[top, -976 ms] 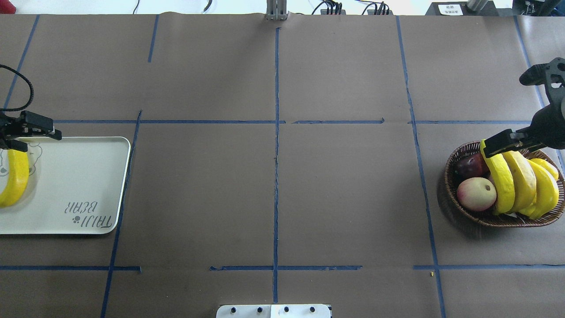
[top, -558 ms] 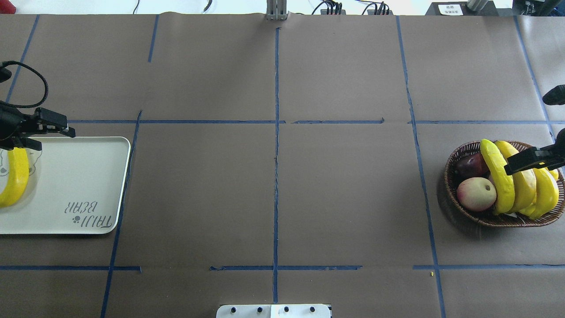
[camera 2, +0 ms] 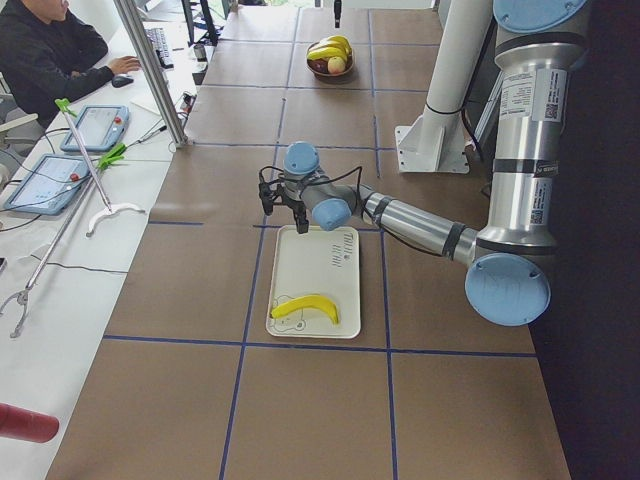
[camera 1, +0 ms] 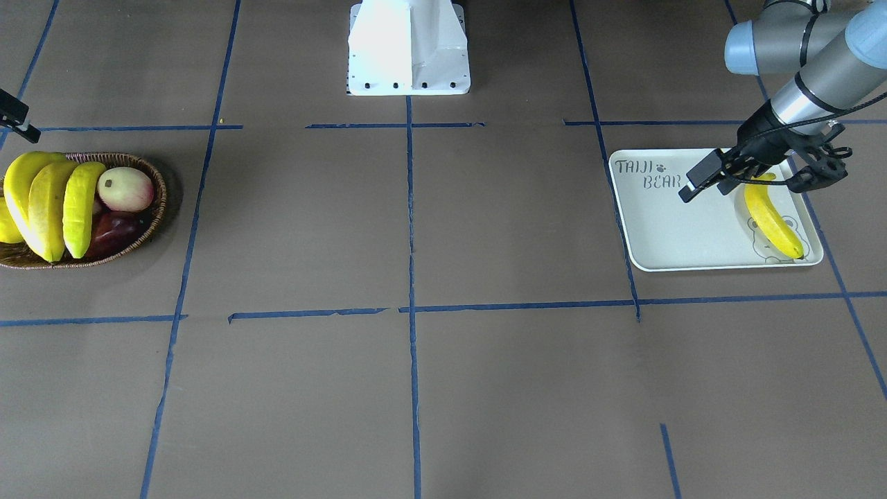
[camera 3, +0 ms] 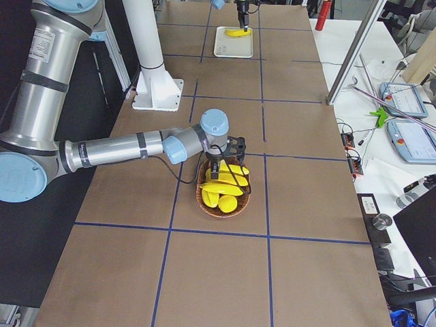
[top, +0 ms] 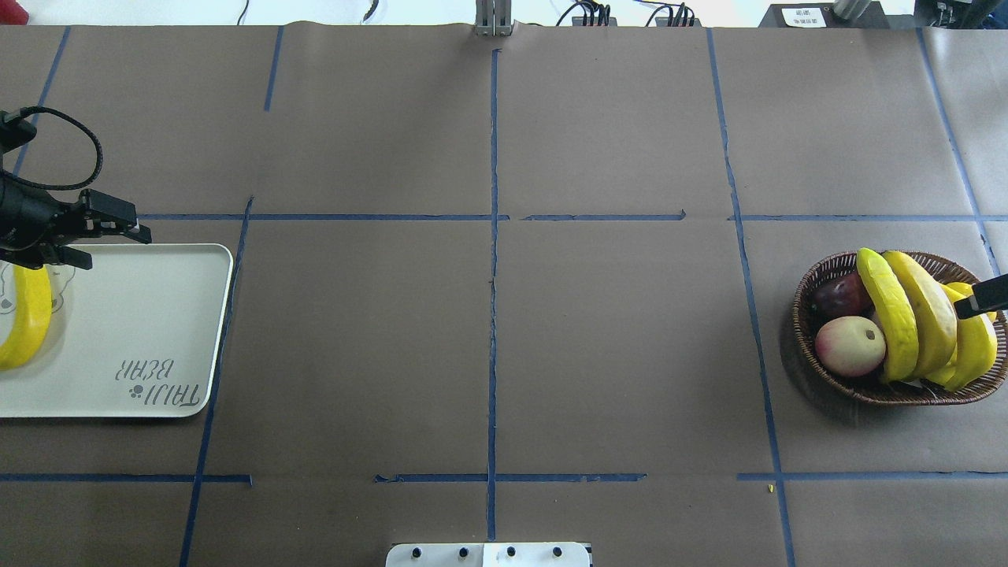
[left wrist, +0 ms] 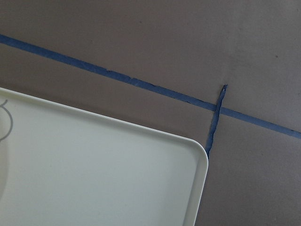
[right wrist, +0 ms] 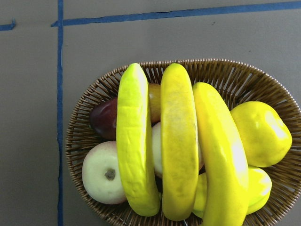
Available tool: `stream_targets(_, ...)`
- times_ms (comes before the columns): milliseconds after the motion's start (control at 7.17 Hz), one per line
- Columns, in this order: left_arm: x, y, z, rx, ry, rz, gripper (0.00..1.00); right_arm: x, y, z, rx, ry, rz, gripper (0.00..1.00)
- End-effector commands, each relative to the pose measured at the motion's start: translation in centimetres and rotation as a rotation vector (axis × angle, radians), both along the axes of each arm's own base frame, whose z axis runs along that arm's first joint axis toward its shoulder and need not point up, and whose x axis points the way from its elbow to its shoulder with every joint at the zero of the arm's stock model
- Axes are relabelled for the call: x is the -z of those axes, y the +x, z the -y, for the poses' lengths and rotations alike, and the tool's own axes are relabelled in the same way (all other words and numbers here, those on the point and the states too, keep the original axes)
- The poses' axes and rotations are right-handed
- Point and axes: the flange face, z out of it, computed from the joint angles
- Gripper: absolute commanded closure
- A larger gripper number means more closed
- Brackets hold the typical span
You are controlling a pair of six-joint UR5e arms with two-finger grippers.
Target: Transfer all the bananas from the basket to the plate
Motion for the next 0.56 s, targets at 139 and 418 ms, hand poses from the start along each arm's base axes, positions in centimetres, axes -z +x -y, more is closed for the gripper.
stream_targets(139,0.4,0.6,0.1,-0.007,0.002,-0.003,0.01,-3.6,0.3,0.5,-0.014,-0.065,-0.015,0.03)
stream_targets(418,0.1,1.3,-0.1,-0.021,-0.001,0.001,0.01,-5.0,-0.4,1.1,-0.003,-0.086,-0.023,0.02)
